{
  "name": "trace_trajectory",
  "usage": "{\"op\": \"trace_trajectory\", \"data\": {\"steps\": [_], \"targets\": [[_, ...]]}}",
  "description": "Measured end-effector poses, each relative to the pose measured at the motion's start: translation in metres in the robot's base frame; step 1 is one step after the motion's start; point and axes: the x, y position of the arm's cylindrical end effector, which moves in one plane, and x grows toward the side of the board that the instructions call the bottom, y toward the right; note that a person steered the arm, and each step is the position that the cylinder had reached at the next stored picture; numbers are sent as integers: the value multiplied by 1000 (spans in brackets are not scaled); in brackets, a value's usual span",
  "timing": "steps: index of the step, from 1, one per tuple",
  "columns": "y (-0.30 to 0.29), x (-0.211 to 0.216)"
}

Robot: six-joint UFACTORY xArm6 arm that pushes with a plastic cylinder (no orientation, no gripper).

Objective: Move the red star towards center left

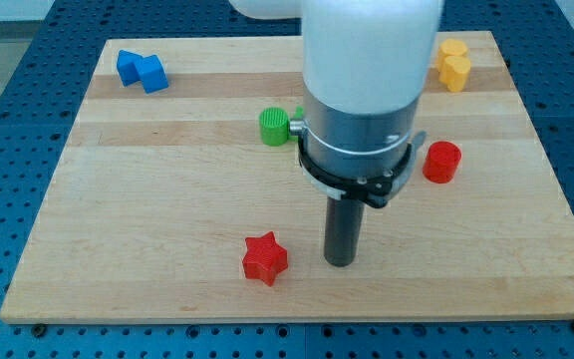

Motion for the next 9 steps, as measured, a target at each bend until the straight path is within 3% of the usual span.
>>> {"op": "trace_trajectory", "data": {"steps": [1,5,6,7,8,9], "targets": [[-18,13],[-128,-28],[-79,-38],[-21,-14],[-29,32],[-48,34]]}}
